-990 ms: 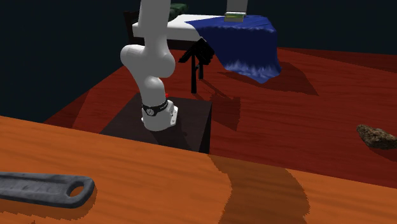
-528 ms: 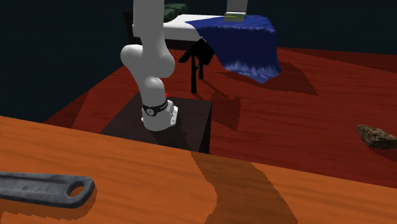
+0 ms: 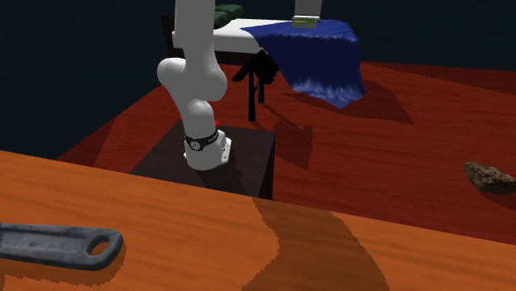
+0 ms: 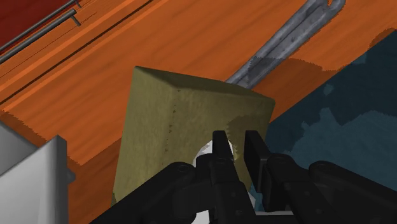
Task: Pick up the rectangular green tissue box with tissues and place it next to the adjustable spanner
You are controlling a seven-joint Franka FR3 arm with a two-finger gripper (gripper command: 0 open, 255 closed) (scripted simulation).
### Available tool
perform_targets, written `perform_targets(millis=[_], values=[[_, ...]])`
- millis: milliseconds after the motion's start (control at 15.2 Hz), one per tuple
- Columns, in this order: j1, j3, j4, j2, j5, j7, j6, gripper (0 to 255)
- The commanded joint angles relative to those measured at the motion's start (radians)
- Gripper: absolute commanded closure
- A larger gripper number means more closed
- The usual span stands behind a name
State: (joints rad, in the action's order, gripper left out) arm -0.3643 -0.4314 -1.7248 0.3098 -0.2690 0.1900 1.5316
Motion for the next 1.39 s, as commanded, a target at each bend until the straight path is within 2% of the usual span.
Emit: perform_targets(millis=[0, 1320], values=[[-0.001, 0.004, -0.037, 0.009, 0.003, 0.005, 0.029, 255], [-0.018, 0.011, -0.358, 0.068, 0.016, 0.074, 0.284, 255]])
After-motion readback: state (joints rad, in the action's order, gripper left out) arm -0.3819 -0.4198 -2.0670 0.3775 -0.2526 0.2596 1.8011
